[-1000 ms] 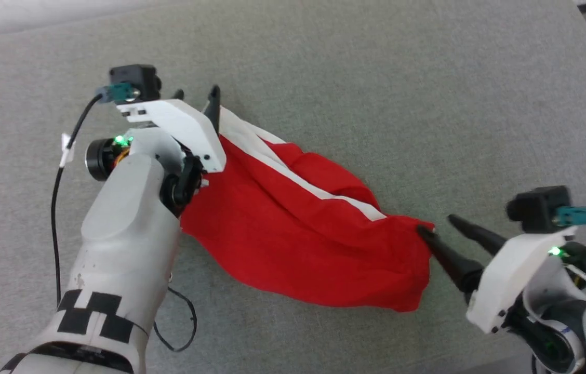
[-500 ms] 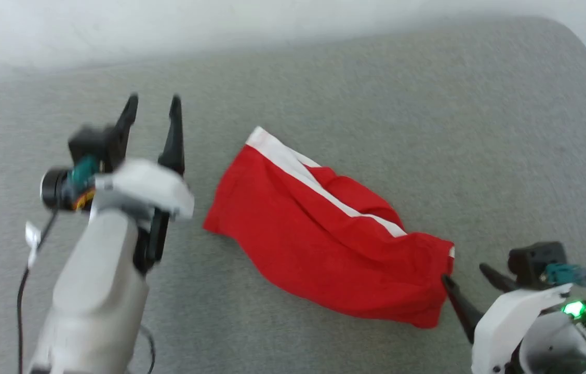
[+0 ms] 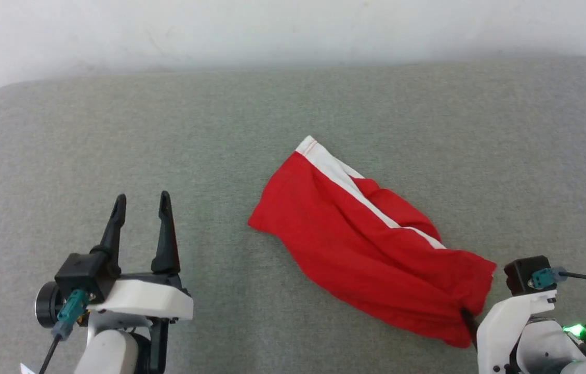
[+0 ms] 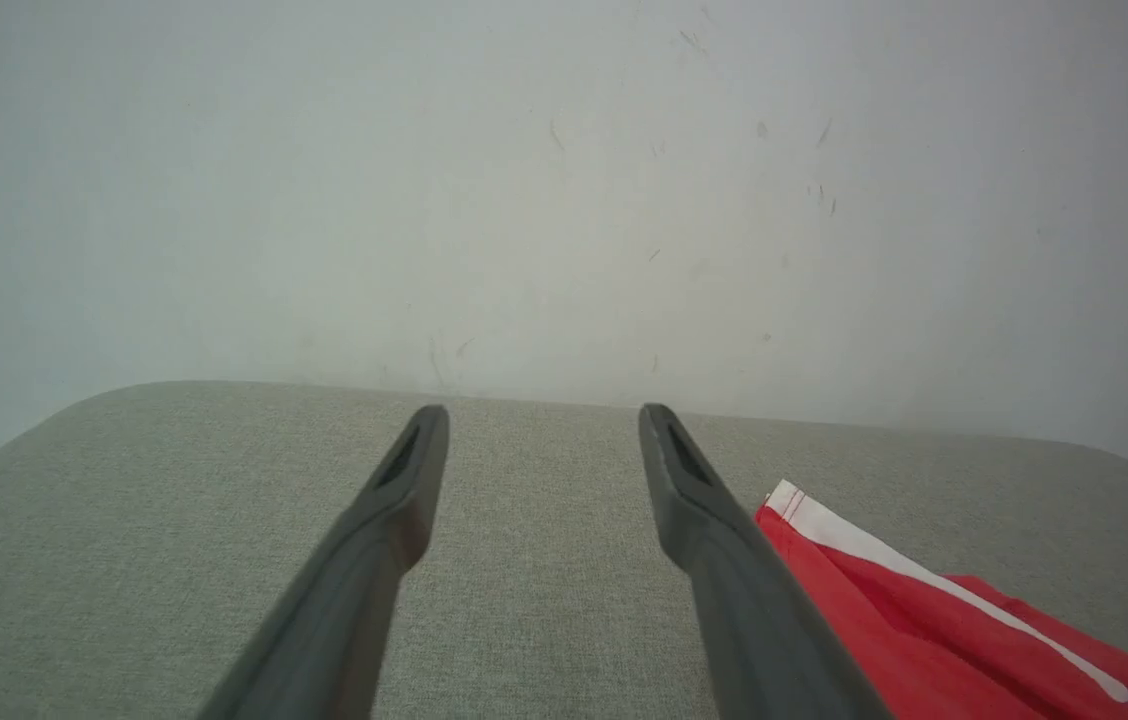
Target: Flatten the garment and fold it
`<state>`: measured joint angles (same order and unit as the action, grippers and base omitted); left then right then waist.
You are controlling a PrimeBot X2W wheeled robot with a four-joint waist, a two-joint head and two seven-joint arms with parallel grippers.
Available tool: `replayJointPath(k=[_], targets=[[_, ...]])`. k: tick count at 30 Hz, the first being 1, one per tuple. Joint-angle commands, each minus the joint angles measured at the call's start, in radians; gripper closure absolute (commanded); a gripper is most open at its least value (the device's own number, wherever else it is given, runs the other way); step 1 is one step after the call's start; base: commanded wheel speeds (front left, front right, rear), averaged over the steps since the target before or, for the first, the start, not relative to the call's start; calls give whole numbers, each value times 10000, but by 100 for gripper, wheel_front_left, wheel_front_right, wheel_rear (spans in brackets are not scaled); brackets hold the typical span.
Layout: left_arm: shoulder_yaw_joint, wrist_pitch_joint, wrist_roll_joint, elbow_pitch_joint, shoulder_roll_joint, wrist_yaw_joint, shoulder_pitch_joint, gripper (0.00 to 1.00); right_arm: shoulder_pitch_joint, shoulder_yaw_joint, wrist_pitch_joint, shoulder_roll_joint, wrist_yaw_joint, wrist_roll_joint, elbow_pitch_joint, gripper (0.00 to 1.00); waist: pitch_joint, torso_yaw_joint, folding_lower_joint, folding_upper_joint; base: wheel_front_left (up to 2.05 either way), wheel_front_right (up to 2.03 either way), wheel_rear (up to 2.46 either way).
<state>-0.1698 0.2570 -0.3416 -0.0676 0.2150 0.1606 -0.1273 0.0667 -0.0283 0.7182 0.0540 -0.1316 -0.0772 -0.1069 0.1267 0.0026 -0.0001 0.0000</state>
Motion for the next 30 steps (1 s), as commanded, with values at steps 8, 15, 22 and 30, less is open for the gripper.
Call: replayJointPath(k=[8, 15, 22, 30], targets=[[-80, 46, 212, 363, -55, 62, 475, 0, -666, -73, -394, -35, 9, -209, 1873, 0, 101, 386, 1, 0, 0, 0, 0], [-121, 46, 116, 221, -94, 72, 666, 0, -1208, 42, -742, -36, 9, -231, 3126, 100, 38, 436, 1, 0, 0, 0, 0], [-337, -847, -300, -120, -141, -138, 633, 0, -1522, 91, -898, -10, 9, -472, 3344, 100, 16, 290, 1, 0, 0, 0, 0], [-1605, -4889, -645, -937, -424, -545, -1496, 0, -1893, 270, -932, 78, 9, -795, 3110, 100, 353, 66, 1, 0, 0, 0, 0]])
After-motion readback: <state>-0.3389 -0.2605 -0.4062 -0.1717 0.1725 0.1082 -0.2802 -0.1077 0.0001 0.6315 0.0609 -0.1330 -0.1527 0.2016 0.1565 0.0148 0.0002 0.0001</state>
